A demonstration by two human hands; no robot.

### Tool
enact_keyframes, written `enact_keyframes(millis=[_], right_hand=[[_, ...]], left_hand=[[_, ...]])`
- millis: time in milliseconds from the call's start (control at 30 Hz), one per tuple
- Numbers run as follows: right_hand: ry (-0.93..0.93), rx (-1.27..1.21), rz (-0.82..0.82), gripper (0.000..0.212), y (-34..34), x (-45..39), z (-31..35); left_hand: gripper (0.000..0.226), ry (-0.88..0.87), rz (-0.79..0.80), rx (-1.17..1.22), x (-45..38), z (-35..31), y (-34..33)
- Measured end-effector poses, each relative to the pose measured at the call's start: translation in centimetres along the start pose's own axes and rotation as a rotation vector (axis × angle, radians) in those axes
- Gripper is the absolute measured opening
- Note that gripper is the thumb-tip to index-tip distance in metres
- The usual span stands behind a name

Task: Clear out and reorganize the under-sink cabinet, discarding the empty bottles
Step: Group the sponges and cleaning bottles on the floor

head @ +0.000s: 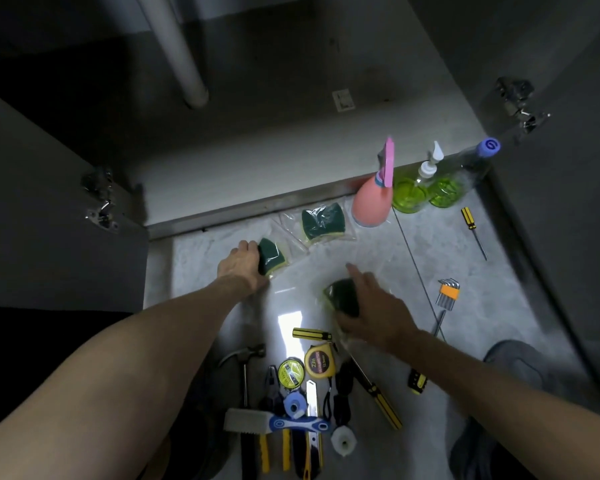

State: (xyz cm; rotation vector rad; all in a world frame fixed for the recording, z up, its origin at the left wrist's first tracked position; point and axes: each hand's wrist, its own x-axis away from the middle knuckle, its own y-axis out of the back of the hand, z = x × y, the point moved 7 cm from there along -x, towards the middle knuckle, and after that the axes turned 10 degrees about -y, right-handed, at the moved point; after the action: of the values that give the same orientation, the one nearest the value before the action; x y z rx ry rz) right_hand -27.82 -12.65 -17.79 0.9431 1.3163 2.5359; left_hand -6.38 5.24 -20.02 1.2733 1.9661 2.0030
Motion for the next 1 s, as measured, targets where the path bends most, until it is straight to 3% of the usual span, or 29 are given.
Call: enact_keyframes(millis=[100,200,267,333,400,567,767,867,1000], right_hand=[[-0.265,-0.169,-0.075,0.061,1.4,-2.6,-1.7],[-0.22,0.01,-0.212,0.034,2.9,-4.0,-1.7],[-0.012,0.163,-0.253,0.049,3.5,-4.8,-0.9],[0.282,0.37,-0.13,0.074,2.5,-5.4,0.4],[0.451,0.568,-0.009,0.09,1.1,-5.8,1.1],[0.431,0.731,-0.044,0.07,0.0,-7.9,3.2],[0.608,0.455,-0.181,0.059,4.1,-8.2,6.8],[0.548,0.422,-0.297,0.056,6.9,-10.2,8.0],[0.407,0.463,-0.321,0.049,7.4,-13.2,8.7]], left_hand=[[0.07,0.019,0.009,0.008,0.3,0.5,-0.6],[0.07,0.017,0.005,0.006,0.3,0.6,-0.7],[0.072,0.018,0.004,0.01,0.4,0.5,-0.6],[0.074,0.016,0.007,0.009,0.8,0.4,-0.5],[0.074,0.021,0.005,0.019,1.4,0.5,-0.6],[0.072,0.064,0.004,0.042,3.2,0.9,-1.1],[0.063,0.081,-0.107,-0.067,4.7,1.5,0.3],[0.062,0.116,-0.139,-0.022,5.6,1.8,0.5],[0.067,0.206,-0.096,0.194,7.3,2.1,-0.5]])
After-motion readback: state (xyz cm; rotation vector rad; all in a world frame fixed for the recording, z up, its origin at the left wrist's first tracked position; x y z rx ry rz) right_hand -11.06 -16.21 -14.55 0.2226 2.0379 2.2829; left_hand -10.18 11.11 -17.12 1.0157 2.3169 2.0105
